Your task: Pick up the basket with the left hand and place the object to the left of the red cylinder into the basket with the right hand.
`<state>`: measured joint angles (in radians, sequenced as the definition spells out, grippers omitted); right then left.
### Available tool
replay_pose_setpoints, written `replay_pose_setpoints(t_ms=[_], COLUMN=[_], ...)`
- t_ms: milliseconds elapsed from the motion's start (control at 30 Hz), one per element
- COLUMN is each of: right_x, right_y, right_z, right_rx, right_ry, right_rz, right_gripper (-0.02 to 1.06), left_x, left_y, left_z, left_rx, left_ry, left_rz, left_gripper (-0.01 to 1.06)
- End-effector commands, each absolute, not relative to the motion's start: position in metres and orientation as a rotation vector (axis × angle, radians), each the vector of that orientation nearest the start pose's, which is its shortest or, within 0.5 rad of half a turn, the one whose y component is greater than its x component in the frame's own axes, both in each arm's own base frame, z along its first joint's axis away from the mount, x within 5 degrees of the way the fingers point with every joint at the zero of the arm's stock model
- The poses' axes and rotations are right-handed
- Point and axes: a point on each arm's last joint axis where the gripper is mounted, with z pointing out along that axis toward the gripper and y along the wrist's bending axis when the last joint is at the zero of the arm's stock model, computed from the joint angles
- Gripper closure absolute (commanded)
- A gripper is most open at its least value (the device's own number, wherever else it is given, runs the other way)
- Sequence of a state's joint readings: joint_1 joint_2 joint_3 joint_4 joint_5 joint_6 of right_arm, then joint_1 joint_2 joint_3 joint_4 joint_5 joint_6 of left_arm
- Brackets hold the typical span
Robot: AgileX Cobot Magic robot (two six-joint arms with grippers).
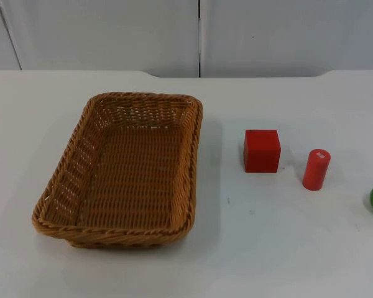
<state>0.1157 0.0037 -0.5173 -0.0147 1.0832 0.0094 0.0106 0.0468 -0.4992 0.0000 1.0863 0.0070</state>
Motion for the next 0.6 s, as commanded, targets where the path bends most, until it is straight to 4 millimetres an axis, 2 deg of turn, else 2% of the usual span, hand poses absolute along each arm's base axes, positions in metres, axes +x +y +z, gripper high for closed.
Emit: replay_pose_setpoints(t_ms=[0, 300, 567], right_x=[-0.007, -0.007, -0.007], right_y=[-0.002, -0.002, -0.002], right_z=[0.28, 0.28, 0.28], right_rx=[-0.104, -0.104, -0.104], right_ry=[2.044, 2.044, 2.044], right_rz=[0.056, 0.056, 0.056], right_gripper=[-0.01, -0.01, -0.01], left_x=[0.003, 0.003, 0.007], left_y=[-0.001, -0.001, -0.001], left_z=[0.274, 0.275, 0.296], left_rx=[-0.002, -0.002, -0.002], left_ry=[2.115, 2.112, 2.112], left_rz=[0.004, -0.007, -0.007], left_gripper=[0.0, 0.0, 0.0])
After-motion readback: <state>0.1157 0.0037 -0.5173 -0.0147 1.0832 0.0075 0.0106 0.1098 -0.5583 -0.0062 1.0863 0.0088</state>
